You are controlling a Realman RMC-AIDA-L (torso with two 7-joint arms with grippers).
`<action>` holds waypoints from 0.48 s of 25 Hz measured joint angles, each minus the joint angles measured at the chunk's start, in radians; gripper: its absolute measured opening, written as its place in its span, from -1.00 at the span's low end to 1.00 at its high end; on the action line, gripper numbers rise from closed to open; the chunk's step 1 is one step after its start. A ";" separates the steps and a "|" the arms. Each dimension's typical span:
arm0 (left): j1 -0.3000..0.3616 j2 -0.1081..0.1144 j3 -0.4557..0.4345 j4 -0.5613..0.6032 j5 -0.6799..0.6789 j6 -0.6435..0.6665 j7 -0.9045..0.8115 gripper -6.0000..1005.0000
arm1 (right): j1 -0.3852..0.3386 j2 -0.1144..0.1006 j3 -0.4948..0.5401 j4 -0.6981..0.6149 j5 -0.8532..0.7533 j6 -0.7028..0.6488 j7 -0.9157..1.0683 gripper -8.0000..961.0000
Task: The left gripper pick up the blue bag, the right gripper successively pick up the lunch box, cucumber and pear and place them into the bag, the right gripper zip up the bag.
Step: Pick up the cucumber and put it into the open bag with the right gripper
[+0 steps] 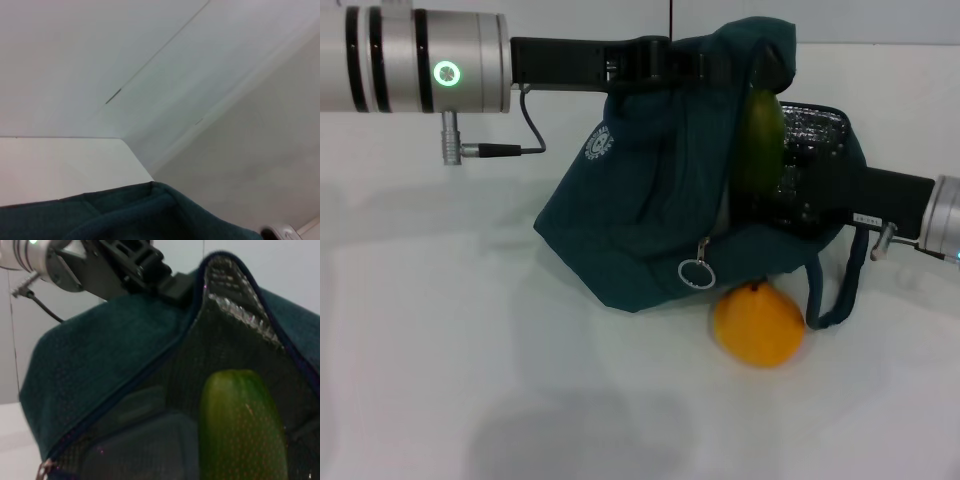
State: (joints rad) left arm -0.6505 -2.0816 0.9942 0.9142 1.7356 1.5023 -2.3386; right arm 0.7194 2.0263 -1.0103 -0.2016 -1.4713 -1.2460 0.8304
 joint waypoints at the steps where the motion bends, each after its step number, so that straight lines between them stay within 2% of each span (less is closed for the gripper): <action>1: -0.001 0.000 0.000 0.000 0.000 0.002 -0.002 -0.86 | 0.007 0.000 -0.002 -0.003 0.000 0.003 0.028 0.29; 5: -0.001 -0.001 0.000 0.000 -0.001 0.007 -0.010 -0.86 | 0.043 -0.004 -0.024 -0.016 0.000 0.016 0.165 0.29; 12: -0.001 -0.001 0.000 0.000 -0.001 0.017 -0.010 -0.86 | 0.049 -0.002 -0.163 -0.131 0.003 0.029 0.396 0.29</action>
State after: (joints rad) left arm -0.6511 -2.0831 0.9940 0.9142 1.7348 1.5193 -2.3486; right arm 0.7685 2.0239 -1.1729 -0.3325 -1.4682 -1.2169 1.2265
